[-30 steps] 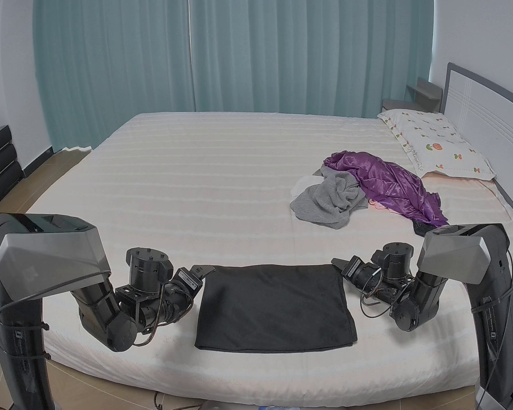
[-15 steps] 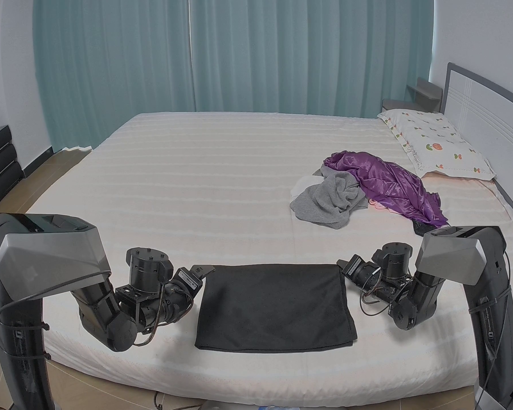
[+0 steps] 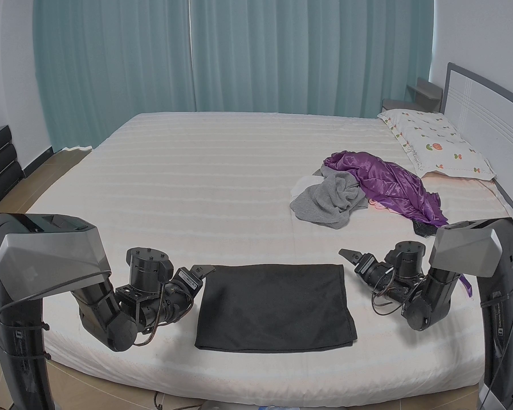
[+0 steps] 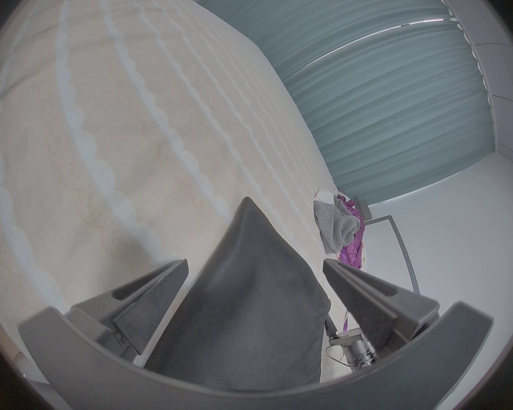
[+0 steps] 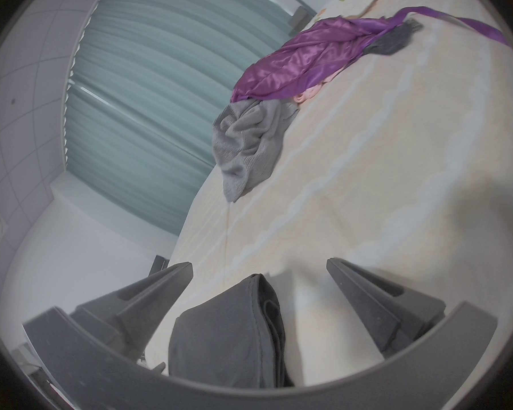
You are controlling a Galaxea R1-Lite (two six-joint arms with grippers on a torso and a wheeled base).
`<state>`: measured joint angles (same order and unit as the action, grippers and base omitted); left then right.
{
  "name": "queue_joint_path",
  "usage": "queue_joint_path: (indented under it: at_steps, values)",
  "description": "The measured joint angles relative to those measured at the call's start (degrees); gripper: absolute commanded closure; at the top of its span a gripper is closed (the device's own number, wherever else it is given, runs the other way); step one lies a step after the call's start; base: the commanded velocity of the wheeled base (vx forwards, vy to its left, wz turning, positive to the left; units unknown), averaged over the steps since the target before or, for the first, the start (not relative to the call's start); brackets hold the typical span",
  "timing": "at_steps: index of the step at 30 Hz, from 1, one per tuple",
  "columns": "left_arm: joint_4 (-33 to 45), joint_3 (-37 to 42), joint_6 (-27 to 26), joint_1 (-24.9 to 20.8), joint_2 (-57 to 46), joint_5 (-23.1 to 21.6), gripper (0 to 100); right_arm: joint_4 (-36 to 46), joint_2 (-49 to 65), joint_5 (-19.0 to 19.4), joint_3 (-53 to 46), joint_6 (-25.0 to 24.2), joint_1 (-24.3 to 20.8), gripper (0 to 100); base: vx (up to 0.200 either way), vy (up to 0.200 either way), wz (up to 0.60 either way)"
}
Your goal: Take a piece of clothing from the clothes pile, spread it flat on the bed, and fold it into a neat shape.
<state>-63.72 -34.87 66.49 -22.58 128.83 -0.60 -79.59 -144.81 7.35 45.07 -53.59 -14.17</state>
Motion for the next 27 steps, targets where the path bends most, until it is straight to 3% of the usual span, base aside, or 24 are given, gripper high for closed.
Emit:
queue_joint_path:
  at_steps: [5, 12, 20, 27]
  values:
    - [0.04, -0.07, 0.02, 0.00, 0.00, -0.02, 0, -0.61, 4.74, -0.05, -6.97, -3.85, 1.49, 0, -0.200, 0.000, 0.00]
    - [0.24, -0.35, -0.44, -0.02, 0.00, -0.49, 0, -8.87, 8.31, 0.44, -15.88, -9.06, 4.33, 0, 0.000, 0.000, 0.00]
    - [0.57, -3.06, -6.24, 0.28, 0.50, -0.68, 0, -9.39, 7.07, 1.18, -17.76, -10.13, 5.52, 0, 0.000, 0.000, 0.00]
    - [0.61, -5.46, -7.53, 0.39, 1.96, -0.51, 0, -9.39, 6.28, 1.18, -18.09, -9.83, 5.11, 0, 0.000, 0.000, 0.00]
